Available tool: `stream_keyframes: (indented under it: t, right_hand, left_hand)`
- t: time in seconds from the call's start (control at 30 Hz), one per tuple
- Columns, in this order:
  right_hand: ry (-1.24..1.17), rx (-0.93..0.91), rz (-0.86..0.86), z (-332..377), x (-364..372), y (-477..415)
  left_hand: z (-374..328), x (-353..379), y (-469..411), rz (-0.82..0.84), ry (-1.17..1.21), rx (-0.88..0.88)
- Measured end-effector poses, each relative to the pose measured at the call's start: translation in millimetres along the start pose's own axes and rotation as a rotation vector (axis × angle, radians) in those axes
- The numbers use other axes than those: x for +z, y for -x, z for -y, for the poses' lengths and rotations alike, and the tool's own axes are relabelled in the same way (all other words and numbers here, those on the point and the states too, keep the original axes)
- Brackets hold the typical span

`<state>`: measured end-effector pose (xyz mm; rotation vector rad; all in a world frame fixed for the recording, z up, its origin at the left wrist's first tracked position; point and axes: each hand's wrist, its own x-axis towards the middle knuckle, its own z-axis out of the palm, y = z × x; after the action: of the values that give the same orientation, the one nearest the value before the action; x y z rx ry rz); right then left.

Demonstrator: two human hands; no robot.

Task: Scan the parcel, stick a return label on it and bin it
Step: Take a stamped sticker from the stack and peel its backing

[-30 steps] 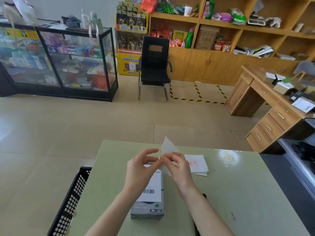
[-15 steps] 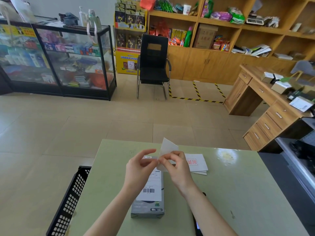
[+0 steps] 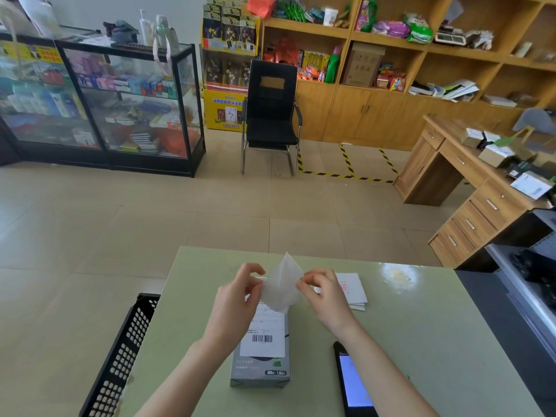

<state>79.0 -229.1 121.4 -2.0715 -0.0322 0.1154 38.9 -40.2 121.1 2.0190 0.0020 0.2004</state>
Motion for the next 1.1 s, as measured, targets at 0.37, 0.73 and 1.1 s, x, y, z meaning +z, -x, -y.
stream_keyframes:
  t: [0.37, 0.73, 1.1]
  right_hand:
    - [0.05, -0.056, 0.175, 4.1, -9.8, -1.6]
    - [0.332, -0.012, 0.197, -27.2, -31.0, -14.9]
    - [0.373, 0.154, 0.121, -68.6, -55.7, -23.7]
  left_hand:
    - [4.8, -3.7, -5.4, 0.192, -0.034, 0.064]
    - [27.1, -7.1, -8.2, 0.277, -0.127, 0.063]
    - [46.8, -14.9, -16.4, 0.24, -0.202, 0.028]
